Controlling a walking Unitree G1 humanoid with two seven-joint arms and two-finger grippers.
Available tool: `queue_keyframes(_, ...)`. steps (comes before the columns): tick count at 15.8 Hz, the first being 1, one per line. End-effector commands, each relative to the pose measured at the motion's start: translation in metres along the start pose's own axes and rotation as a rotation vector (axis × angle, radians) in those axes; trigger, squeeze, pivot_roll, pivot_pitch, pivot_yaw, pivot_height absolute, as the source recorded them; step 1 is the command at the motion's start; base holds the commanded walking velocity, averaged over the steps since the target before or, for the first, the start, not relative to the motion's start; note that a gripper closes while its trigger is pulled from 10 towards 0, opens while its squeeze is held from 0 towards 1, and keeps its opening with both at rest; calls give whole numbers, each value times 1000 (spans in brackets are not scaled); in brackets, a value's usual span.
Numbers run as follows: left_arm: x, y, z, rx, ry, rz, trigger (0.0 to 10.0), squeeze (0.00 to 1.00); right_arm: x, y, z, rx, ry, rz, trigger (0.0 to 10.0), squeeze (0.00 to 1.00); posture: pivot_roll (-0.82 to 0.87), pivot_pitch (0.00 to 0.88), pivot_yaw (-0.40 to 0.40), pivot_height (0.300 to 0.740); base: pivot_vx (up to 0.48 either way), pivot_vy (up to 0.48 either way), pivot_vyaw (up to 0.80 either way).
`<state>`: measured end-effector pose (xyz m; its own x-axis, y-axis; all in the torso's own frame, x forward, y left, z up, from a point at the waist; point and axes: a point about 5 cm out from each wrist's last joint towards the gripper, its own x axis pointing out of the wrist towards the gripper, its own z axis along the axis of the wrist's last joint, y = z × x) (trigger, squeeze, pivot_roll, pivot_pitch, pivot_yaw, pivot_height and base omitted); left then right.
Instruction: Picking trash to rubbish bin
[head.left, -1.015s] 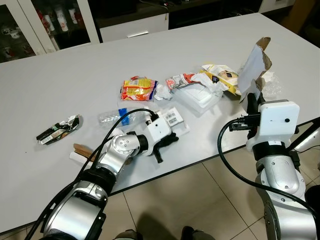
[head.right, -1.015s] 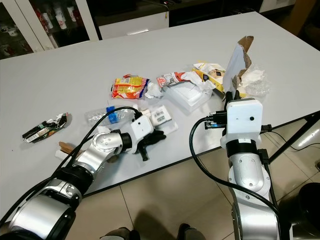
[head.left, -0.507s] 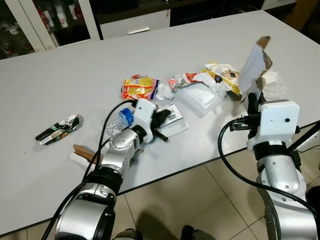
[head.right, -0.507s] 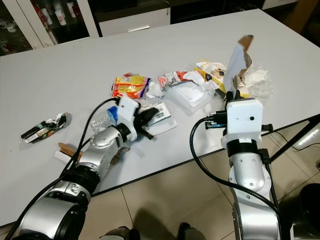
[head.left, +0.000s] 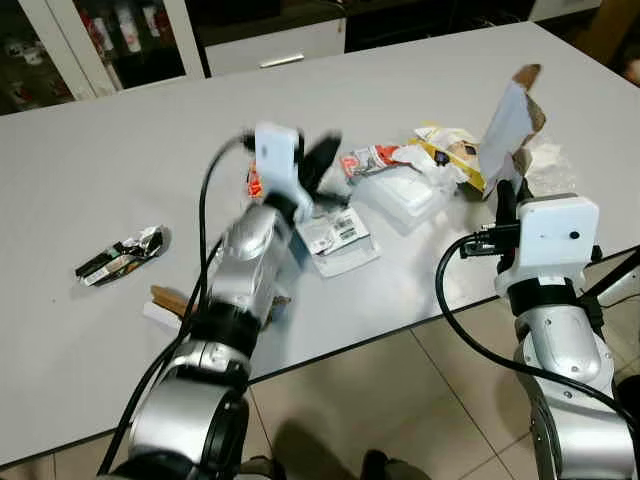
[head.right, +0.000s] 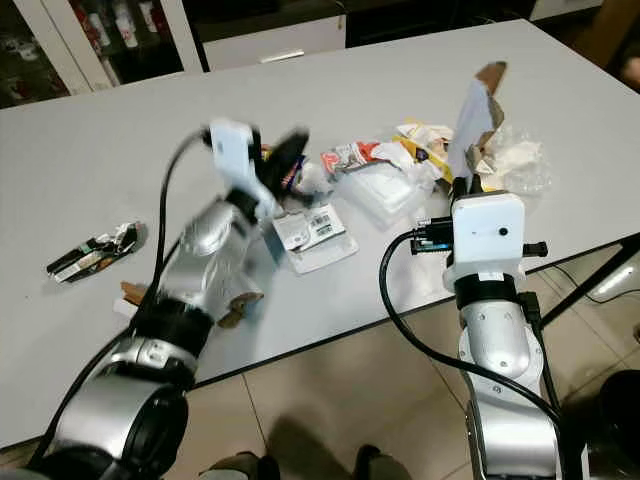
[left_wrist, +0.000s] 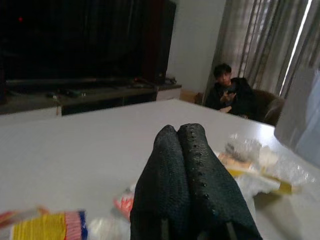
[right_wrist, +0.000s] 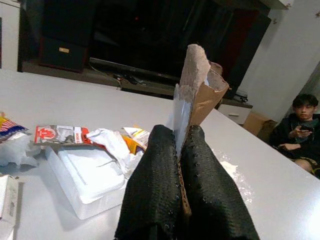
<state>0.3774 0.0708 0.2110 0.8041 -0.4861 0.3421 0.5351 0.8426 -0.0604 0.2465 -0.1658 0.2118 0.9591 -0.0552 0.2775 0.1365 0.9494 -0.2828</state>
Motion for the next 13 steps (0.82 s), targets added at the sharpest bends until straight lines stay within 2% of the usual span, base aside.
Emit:
queue_keyframes(1, 0, 2, 2, -4, -3, 19, 0, 0, 0, 0, -1, -9, 2, -1, 10000, 0, 105, 108, 25, 740, 0, 0, 0)
queue_keyframes(2, -1, 5, -1, 12, 18, 37, 0, 0, 0, 0, -1, -8, 2, -1, 10000, 0, 105, 108, 25, 740, 0, 0, 0)
queue_keyframes(3, -2, 7, -5, 27, 49, 54, 471, 1000, 0, 0, -1, -7, 2, -2, 10000, 0, 104, 108, 27, 740, 0, 0, 0)
queue_keyframes(4, -3, 8, -7, 33, 66, 53, 4157, 1000, 0, 0, -1, -8, 1, -3, 10000, 0, 104, 108, 27, 740, 0, 0, 0)
queue_keyframes(5, -4, 8, -7, 33, 71, 51, 10000, 1000, 0, 0, -1, -8, 1, -4, 10000, 0, 106, 107, 27, 740, 0, 0, 0)
queue_keyframes(13, -9, 10, -13, 83, 140, 67, 10000, 1000, 2, 0, -2, -6, 1, -7, 10000, 0, 116, 105, 15, 740, 0, 0, 0)
